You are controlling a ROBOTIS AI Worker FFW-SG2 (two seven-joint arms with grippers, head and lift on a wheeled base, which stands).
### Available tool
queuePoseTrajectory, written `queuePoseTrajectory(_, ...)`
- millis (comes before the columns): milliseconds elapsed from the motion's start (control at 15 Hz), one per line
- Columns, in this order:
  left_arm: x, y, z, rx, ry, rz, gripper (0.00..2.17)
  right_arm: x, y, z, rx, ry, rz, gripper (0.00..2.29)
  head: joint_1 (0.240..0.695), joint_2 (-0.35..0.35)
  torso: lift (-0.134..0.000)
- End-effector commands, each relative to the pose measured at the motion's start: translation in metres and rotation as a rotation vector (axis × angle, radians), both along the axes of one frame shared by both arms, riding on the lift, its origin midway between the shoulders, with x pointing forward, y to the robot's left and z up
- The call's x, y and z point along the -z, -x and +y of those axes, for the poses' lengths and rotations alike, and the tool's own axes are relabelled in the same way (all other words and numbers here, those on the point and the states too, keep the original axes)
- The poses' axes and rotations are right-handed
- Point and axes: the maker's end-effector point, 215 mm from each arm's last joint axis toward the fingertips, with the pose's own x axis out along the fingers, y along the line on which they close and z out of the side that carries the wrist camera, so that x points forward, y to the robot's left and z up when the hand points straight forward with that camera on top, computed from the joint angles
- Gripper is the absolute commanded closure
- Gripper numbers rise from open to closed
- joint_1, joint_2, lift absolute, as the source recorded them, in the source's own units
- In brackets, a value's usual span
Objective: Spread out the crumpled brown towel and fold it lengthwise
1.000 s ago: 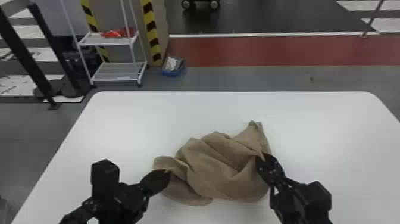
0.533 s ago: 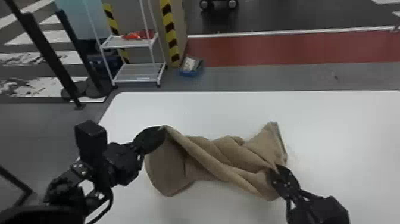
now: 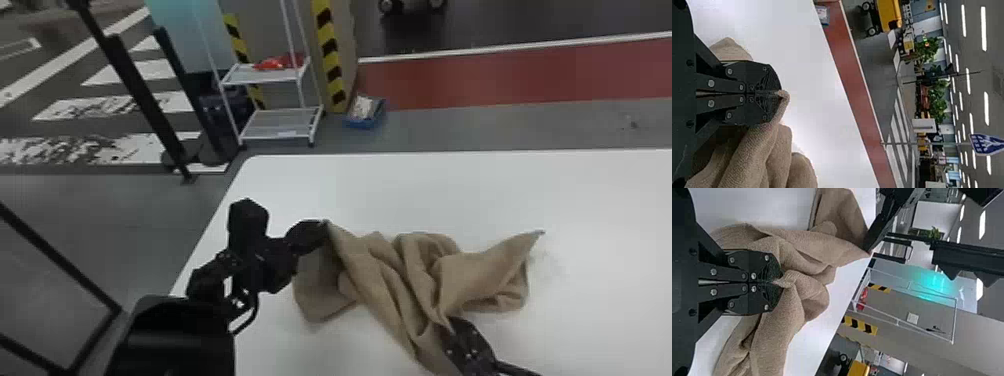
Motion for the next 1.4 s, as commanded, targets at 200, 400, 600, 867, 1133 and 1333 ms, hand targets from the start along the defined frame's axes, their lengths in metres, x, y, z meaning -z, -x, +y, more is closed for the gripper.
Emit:
queuePoseTrajectory(200,-0.013,-0.005,0.051,-0.080,0.008,-0.027,2.00,0.024,0.027,-0.003,-0.041,0.110,0.075,1.48,0.695,0.350,-0.123)
queuePoseTrajectory(400,-0.012,-0.012,0.069,-0.113,0.018,-0.026,2.01,0.018,0.038,-0.014,-0.085,0.158,0.063,0.78,0.695,0.350,-0.123)
queuePoseTrajectory(600,-0.010,-0.010,0.074,-0.121,0.034,-0.022,2.01,0.003,0.040,-0.027,-0.120,0.198,0.034,0.12,0.695,0.350,-0.123)
queuePoseTrajectory(867,-0.010,-0.001,0.076,-0.114,0.027,-0.029,2.01,-0.026,0.014,-0.046,-0.087,0.200,-0.038,0.09,0.695,0.350,-0.123)
queuePoseTrajectory(1133,-0.020,0.015,0.075,-0.100,0.045,-0.044,2.01,-0.057,-0.066,-0.081,-0.041,0.359,-0.193,0.09,0.695,0.346,-0.123)
queuePoseTrajectory(1333,-0.015,0.024,0.074,-0.096,0.041,-0.032,2.01,-0.037,-0.098,-0.097,-0.117,0.617,-0.277,0.10,0.695,0.299,-0.123)
